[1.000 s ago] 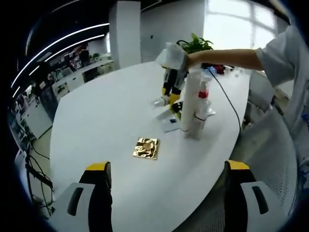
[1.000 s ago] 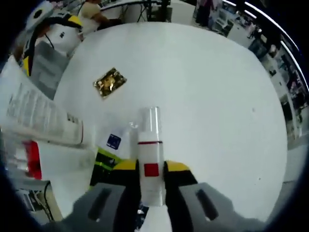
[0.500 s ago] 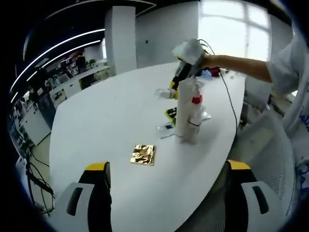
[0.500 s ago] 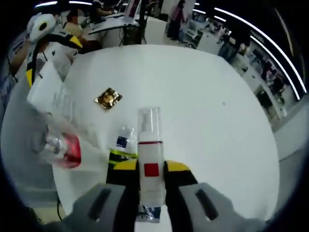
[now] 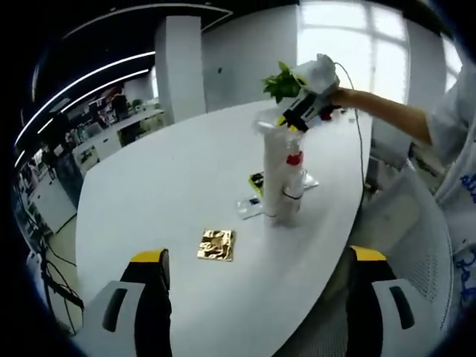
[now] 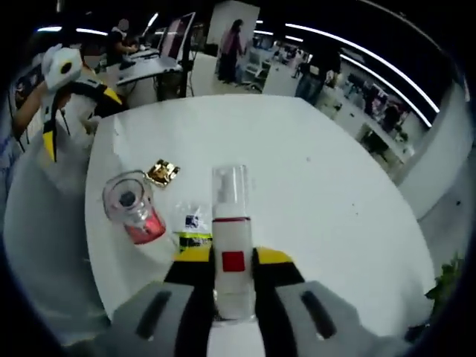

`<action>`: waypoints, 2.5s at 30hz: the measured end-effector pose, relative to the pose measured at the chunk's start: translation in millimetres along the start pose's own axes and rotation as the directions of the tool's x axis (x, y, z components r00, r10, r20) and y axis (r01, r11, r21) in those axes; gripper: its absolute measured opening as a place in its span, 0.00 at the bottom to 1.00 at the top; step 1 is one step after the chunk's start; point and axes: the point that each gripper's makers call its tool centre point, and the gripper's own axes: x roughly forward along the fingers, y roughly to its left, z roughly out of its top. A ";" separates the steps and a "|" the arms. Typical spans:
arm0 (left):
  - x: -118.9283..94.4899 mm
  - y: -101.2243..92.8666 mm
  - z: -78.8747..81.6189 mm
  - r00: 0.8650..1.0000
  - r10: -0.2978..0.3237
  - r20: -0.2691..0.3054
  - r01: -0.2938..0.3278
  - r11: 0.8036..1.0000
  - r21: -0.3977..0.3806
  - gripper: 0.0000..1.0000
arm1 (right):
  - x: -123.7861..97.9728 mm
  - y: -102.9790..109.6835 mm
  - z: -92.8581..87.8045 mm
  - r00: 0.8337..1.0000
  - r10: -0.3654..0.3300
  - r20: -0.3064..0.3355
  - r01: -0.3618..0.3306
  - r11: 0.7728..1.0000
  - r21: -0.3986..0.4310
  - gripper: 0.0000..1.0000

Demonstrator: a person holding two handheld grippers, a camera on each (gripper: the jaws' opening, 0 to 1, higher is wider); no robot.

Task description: Arrange the skincare products in the storage area until every visible bottle or jar stands upright without overlapping.

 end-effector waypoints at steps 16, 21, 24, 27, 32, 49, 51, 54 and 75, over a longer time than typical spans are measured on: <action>-4.4 -8.0 1.1 1.000 -0.006 0.020 0.005 1.000 0.018 0.97 | -56.5 25.5 1.4 0.982 -0.131 0.137 0.109 0.981 0.159 0.19; -4.8 -11.6 4.3 0.999 -0.004 0.034 0.003 1.000 0.012 0.97 | -70.5 34.2 3.8 0.971 -0.168 0.170 0.137 0.973 0.184 0.19; -4.8 -14.4 4.7 0.999 -0.013 0.036 0.013 1.000 0.019 0.97 | -78.8 44.2 11.6 0.963 -0.176 0.204 0.137 0.972 0.193 0.19; -3.5 -17.6 5.4 0.999 -0.018 0.035 0.017 1.000 0.026 0.97 | -84.4 55.7 16.5 0.959 -0.172 0.226 0.128 0.972 0.196 0.19; -4.1 -23.1 9.7 0.998 -0.029 0.051 0.027 0.999 0.033 0.96 | -85.5 74.4 19.6 0.954 -0.157 0.254 0.102 0.971 0.215 0.19; -4.4 -39.5 30.7 0.986 -0.057 0.155 0.054 0.998 0.021 0.78 | -54.7 131.0 39.1 0.949 -0.025 0.313 -0.048 0.974 0.223 0.19; -3.3 -40.7 32.4 0.983 -0.068 0.170 0.066 0.998 0.017 0.74 | -50.3 135.3 40.5 0.949 -0.015 0.315 -0.059 0.973 0.224 0.19; -2.3 -42.4 35.9 0.977 -0.080 0.199 0.085 0.996 -0.015 0.68 | -45.9 140.8 43.9 0.946 -0.001 0.326 -0.079 0.970 0.232 0.19; 25.1 -53.0 69.0 0.913 -0.123 0.390 0.235 0.938 -0.255 0.47 | -27.0 164.7 63.2 0.922 0.028 0.385 -0.149 0.945 0.290 0.19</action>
